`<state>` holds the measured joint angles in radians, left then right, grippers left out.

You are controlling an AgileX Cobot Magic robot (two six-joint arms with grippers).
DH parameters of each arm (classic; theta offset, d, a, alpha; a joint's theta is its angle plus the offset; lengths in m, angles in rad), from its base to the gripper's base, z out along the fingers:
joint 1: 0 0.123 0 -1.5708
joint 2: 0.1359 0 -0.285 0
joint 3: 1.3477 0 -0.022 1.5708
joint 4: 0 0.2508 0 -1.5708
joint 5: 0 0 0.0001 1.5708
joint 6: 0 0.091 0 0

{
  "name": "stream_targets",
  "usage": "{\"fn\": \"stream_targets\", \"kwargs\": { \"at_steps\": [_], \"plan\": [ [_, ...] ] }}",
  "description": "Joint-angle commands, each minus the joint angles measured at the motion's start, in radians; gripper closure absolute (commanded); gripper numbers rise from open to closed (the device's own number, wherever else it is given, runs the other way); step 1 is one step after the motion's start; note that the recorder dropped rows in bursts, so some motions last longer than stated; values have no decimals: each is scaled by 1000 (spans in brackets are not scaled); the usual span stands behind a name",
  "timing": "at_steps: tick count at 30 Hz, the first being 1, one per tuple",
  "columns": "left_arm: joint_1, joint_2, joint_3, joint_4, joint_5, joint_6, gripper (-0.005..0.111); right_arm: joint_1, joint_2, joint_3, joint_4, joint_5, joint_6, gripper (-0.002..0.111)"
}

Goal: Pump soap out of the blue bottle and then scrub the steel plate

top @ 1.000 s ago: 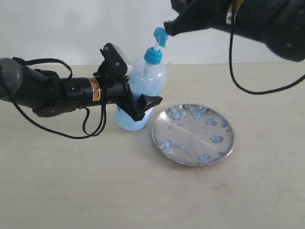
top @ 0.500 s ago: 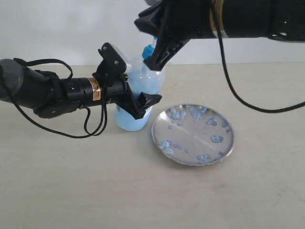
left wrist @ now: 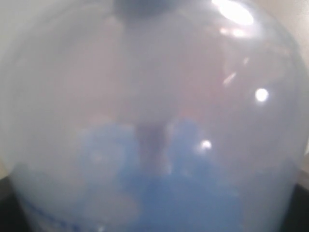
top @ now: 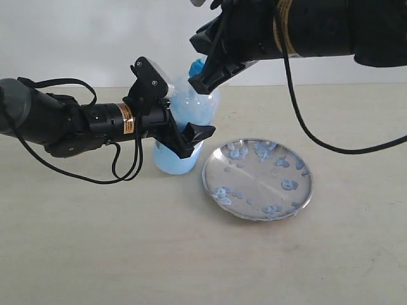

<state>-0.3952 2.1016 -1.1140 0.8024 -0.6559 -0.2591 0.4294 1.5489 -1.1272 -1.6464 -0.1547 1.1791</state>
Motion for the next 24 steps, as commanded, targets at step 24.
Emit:
{"fn": "stream_targets", "kwargs": {
  "at_steps": [24],
  "plan": [
    [6, 19, 15, 16, 85, 4, 102, 1, 66, 23, -20, 42, 14, 109]
  ]
}}
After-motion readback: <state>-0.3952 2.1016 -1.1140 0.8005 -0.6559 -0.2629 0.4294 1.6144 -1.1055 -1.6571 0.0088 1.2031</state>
